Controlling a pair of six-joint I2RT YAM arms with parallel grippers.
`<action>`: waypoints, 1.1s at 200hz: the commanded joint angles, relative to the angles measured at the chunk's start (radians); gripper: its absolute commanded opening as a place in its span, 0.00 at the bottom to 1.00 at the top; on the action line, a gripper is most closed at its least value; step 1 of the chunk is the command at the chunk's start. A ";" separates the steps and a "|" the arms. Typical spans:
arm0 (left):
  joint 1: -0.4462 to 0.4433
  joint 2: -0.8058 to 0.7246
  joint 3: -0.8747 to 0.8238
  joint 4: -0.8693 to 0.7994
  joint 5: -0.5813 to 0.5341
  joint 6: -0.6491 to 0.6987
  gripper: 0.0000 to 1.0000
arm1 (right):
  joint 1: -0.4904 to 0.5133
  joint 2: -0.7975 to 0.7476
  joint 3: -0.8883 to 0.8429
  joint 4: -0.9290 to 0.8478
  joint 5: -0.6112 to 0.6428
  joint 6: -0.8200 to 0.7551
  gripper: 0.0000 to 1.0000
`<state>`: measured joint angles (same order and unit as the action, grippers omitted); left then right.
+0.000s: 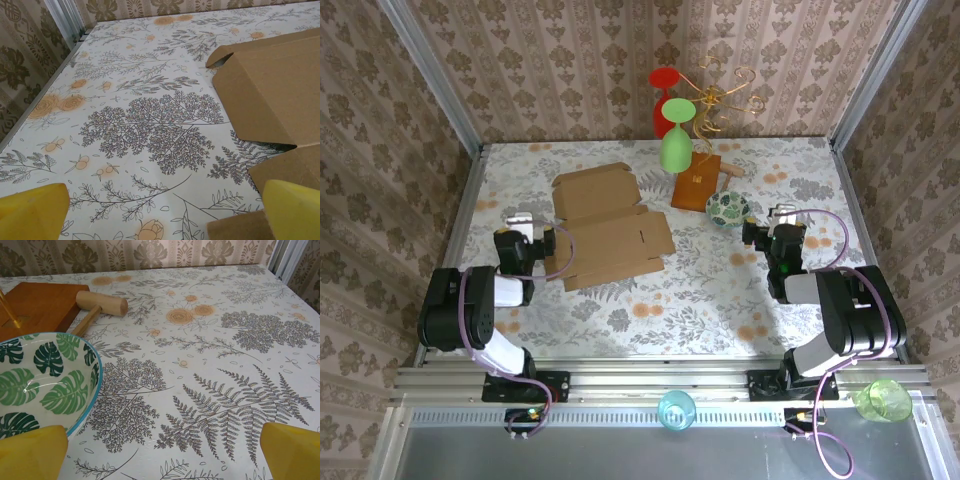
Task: Fold the paper box
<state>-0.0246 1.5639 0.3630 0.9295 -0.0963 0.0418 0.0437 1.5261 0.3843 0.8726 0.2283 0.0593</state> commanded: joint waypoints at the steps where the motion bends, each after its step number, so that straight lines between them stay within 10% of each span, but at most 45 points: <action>1: 0.008 -0.010 0.006 0.028 0.010 -0.003 1.00 | 0.002 0.003 0.002 0.022 0.028 0.013 1.00; 149: 0.002 -0.009 0.010 0.023 -0.008 -0.003 1.00 | 0.002 0.003 0.002 0.022 0.028 0.013 1.00; 180: -0.053 -0.094 -0.041 0.062 -0.162 0.017 1.00 | 0.041 -0.085 -0.014 -0.006 0.095 -0.017 1.00; 220: -0.189 -0.433 0.058 -0.272 -0.431 0.001 1.00 | 0.098 -0.427 0.187 -0.439 0.263 -0.003 1.00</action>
<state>-0.1795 1.3113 0.3363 0.8429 -0.3321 0.0753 0.1291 1.2617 0.4164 0.6556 0.3508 0.0517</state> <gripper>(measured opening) 0.999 0.999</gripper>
